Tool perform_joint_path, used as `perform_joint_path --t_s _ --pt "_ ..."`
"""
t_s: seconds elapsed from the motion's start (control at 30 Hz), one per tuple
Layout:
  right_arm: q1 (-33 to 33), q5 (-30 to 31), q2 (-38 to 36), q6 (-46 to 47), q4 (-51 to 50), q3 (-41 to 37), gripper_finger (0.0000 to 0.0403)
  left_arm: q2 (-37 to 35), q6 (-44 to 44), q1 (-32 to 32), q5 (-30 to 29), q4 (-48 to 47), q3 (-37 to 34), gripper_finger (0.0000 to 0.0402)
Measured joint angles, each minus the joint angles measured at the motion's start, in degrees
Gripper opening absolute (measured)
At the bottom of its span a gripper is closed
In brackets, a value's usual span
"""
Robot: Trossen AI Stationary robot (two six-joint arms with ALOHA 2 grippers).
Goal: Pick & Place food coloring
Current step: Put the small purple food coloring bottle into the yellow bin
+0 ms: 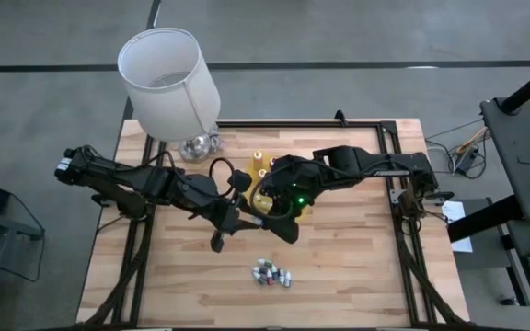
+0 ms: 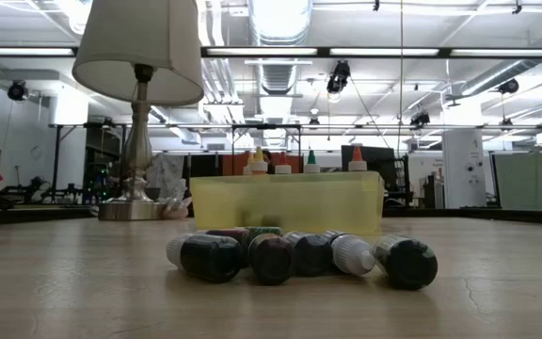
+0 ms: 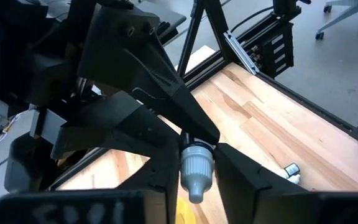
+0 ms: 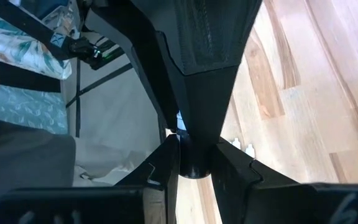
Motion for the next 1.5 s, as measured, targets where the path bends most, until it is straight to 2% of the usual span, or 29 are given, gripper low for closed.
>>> perform_joint_path --t_s 0.17,0.43,0.83,1.03,1.17,1.33,1.5 --pt "0.04 -0.10 0.00 -0.02 0.00 0.00 0.0068 0.00 -0.20 -0.04 0.18 -0.01 -0.09 0.0041" --pt "0.04 -0.08 0.00 0.00 0.08 0.00 0.0074 0.00 -1.05 -0.04 0.18 -0.02 -0.09 0.0042" --pt "-0.07 -0.33 -0.03 2.90 1.03 0.02 0.0189 0.04 -2.33 -0.01 -0.52 -1.19 -0.16 0.0040" --pt "-0.15 -2.75 -0.73 3.28 0.54 0.02 0.0223 0.04 -3.42 -0.04 -0.97 -3.24 -0.17 0.0040" --pt "-0.02 -3.13 -2.02 3.09 -1.65 0.09 0.0230 -0.03 -5.15 0.04 -2.11 -4.30 -0.22 0.0040" --pt "0.06 -2.56 -2.71 0.77 -8.96 0.09 0.0226 -0.20 -5.95 0.25 -5.99 -7.37 -0.22 0.0040" --pt "1.32 4.03 -3.19 -1.99 -17.03 0.09 0.0221 -0.24 -8.40 1.54 -6.02 -8.46 -0.22 0.0040"
